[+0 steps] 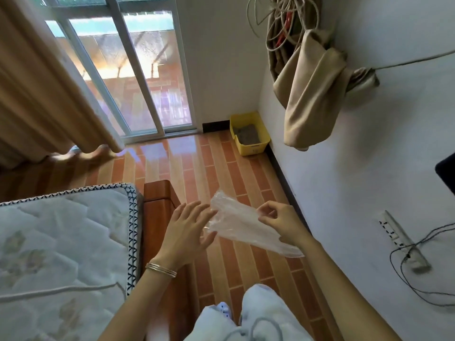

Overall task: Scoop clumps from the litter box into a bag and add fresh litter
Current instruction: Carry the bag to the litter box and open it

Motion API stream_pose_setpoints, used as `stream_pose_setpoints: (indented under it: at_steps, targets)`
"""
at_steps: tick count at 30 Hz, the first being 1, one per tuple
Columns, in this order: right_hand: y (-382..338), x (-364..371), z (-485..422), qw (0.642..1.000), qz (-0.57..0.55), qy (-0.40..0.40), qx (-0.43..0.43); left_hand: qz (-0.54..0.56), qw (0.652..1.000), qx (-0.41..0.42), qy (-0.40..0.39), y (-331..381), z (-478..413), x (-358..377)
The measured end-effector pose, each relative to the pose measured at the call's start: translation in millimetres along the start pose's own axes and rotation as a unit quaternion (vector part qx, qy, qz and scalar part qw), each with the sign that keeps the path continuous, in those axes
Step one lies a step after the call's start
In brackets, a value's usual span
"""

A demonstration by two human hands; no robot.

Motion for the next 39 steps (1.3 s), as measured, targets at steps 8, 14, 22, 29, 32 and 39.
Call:
stream_pose_setpoints:
  at_steps: [8, 14, 22, 29, 32, 39]
  targets:
    - [6.4, -5.9, -93.5, 1.000, -0.003, -0.018, 0.011, 0.000, 1.000, -0.010, -0.014, -38.0, -80.5, 16.8]
    - [9.2, -33.2, -198.0, 1.000, 0.002, -0.008, 0.008, -0.010, 0.999, -0.030, -0.005, -70.2, -177.3, 12.2]
    - [-5.9, -69.4, -322.4, 0.997, 0.032, -0.048, -0.053, -0.004, 0.999, -0.030, 0.023, -91.9, -287.6, 1.9]
    - [1.7, -77.0, -381.4, 0.998, 0.027, -0.054, -0.036, 0.013, 0.999, -0.020, 0.035, -114.9, -348.4, 5.9]
    - [5.1, -74.9, -408.5, 0.999, 0.021, -0.042, -0.016, 0.014, 0.999, 0.000, 0.048, -130.4, -376.9, 4.2]
    - [-7.3, -71.0, -490.1, 0.999, 0.032, -0.010, -0.004, -0.001, 1.000, 0.025, 0.013, -199.0, -459.2, 3.8]
Point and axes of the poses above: each hand's wrist, its own z-axis away from the middle knuckle, its own x-axis out of the palm, y = z × x, the point moved 4 cm from there along -z, towards the middle knuckle, and after that the axes turned 8 degrees about -x, right-handed, at the moved point
